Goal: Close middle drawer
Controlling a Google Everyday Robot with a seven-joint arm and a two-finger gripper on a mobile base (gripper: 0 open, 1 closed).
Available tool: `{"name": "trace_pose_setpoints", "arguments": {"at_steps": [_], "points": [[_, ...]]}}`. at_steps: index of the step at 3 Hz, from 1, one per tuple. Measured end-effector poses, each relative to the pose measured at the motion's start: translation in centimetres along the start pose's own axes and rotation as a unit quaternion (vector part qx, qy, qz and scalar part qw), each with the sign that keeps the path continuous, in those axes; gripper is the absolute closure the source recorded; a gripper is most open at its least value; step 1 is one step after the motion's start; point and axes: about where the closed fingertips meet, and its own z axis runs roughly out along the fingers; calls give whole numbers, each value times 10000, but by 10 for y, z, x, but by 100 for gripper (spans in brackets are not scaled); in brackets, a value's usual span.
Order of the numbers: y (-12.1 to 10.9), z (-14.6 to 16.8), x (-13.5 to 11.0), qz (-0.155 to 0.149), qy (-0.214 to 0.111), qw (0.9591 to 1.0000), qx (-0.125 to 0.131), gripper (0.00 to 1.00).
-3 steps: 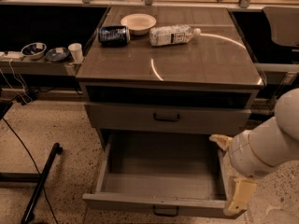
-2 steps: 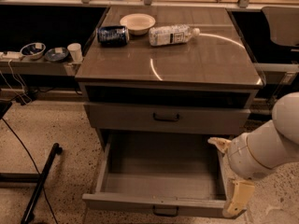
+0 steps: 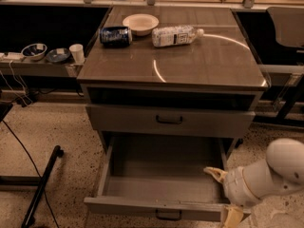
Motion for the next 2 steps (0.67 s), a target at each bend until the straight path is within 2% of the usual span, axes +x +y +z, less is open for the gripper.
{"name": "trace_pose_setpoints", "arguments": {"at_steps": [1,2], "points": [[6,39,40,43,-691,9972,293,18],[8,52,62,-31,-1207,9909,596,42]]}}
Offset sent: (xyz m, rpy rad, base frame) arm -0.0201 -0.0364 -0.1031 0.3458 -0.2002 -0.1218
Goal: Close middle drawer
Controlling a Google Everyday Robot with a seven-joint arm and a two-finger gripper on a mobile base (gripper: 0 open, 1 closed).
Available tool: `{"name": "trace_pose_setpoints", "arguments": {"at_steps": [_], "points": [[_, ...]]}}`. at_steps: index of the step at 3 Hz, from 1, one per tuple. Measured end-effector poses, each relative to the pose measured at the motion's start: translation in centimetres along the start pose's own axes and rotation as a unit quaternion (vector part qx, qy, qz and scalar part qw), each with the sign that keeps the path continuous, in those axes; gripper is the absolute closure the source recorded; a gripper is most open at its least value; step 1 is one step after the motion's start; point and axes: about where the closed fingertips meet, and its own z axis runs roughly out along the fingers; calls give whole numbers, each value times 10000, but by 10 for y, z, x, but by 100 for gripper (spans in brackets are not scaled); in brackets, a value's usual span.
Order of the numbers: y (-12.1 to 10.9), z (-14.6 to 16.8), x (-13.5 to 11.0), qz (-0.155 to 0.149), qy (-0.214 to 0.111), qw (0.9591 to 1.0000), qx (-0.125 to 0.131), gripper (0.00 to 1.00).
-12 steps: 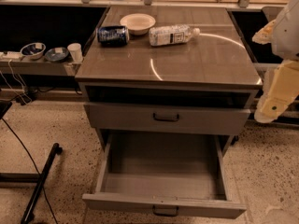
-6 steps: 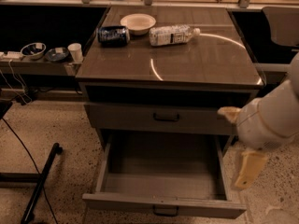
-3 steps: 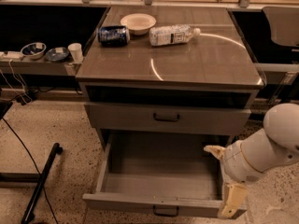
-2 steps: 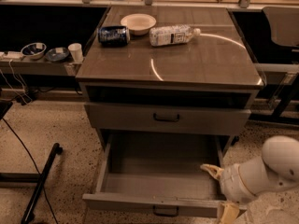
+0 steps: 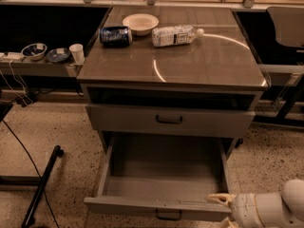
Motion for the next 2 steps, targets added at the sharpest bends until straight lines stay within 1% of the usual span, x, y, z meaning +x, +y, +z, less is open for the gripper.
{"name": "trace_pose_setpoints", "arguments": {"at_steps": [1,2], "points": [[3,3,5,-35,-75,10000,9,65],[6,10,19,119,-39,9998,145,88]]}}
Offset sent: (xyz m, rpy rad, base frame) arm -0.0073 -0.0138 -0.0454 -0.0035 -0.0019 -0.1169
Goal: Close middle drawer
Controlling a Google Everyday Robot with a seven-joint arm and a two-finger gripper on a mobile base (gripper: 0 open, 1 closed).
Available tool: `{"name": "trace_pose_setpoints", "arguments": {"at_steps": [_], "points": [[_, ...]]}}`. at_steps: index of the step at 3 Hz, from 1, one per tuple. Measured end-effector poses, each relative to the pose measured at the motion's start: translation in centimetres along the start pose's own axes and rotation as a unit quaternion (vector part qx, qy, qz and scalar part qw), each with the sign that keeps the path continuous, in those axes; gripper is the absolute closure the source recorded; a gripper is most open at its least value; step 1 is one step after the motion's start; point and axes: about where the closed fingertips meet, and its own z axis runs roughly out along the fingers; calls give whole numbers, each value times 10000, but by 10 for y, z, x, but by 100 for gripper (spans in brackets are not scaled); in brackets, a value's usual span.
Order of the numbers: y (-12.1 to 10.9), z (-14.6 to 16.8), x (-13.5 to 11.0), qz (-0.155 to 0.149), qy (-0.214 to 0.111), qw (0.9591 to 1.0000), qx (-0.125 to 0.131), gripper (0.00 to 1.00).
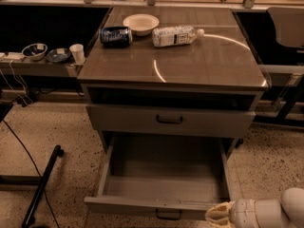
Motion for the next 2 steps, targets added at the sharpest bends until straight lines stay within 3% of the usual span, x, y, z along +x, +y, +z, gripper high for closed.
{"name": "trace_pose_setpoints", "arguments": {"at_steps": [1,2], "points": [[23,21,29,-19,-23,9996,277,100],[41,43,52,-192,78,9984,524,100]]}}
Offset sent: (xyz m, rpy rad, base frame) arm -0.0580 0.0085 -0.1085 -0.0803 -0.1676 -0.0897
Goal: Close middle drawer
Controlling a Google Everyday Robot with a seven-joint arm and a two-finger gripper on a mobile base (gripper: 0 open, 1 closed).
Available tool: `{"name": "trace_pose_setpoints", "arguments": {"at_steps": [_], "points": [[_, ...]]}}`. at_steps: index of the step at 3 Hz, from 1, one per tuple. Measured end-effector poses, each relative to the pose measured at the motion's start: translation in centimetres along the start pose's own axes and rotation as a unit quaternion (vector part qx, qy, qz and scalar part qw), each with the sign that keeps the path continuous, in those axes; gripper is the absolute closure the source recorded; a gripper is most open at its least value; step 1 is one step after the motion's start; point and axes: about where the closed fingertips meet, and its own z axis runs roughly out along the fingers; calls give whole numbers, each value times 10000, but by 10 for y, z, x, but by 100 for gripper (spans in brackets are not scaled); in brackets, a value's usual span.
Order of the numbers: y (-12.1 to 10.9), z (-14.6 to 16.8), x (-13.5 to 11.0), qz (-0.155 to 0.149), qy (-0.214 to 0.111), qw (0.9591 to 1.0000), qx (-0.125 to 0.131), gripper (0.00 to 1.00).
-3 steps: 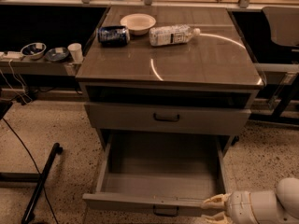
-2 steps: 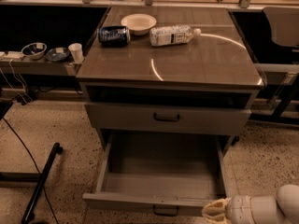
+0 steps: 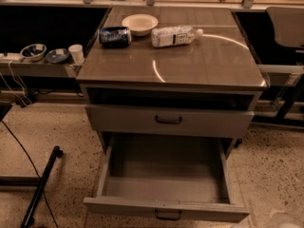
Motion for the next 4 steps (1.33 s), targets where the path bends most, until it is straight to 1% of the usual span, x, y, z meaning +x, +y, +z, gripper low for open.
{"name": "trace_pose_setpoints", "arguments": {"at_steps": [1,2,3,4], "points": [[6,20,13,-77,-92,9996,273,100],[1,39,13,-146,-233,9984,500,100],[-22,66,19,-45,-400,9955,857,100],[-22,66,19,-45,-401,9955,860,100]]}}
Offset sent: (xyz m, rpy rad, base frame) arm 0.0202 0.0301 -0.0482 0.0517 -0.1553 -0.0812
